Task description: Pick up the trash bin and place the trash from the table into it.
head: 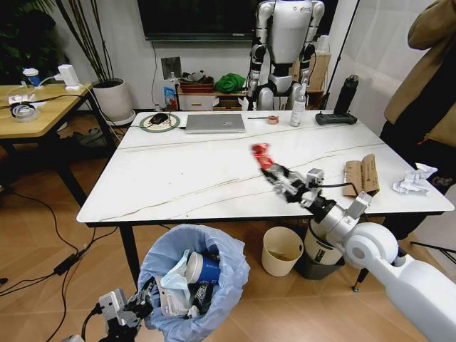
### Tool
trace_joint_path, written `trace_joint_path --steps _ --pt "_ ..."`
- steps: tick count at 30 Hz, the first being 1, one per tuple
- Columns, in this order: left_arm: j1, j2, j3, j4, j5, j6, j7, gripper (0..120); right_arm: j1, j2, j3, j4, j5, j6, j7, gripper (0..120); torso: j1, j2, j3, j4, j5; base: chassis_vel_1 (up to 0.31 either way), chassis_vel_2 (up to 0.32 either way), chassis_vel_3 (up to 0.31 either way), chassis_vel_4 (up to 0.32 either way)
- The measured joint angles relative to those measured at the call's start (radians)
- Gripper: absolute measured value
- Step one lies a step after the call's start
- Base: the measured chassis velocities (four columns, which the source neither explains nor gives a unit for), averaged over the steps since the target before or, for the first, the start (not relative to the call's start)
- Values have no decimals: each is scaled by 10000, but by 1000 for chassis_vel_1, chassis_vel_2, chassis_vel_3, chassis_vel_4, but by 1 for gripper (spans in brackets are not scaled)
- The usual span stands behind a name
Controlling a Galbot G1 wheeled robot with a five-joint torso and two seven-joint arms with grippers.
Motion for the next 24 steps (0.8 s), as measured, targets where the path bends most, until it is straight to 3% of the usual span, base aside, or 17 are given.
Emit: trace_joint_path --steps 3,6,9,13,19,24 --pt "116 -119 -20 -85 12 6 13 0 652 -1 -1230 147 -4 342 -1396 45 0 0 0 4 5 0 0 0 0" --pt "120 -196 -68 -153 31 17 18 0 1051 28 -2084 214 -235 478 -1933 45 0 0 0 4 4 0 0 0 0" --pt "150 -266 -138 -208 45 35 19 0 1532 44 -3432 187 -822 635 -2241 45 0 0 0 4 4 0 0 0 0" --pt "166 -333 -161 -209 55 42 22 0 1831 178 -4279 -38 -1253 792 -2305 45 0 0 0 3 4 0 0 0 0" --pt "128 -448 -103 -165 111 53 27 0 1807 313 -4409 -369 -1621 903 -2296 47 0 0 0 2 5 0 0 0 0" --pt "73 -457 -68 -106 106 60 29 0 1628 305 -4228 -470 -1743 945 -2257 68 0 0 0 2 5 0 0 0 0"
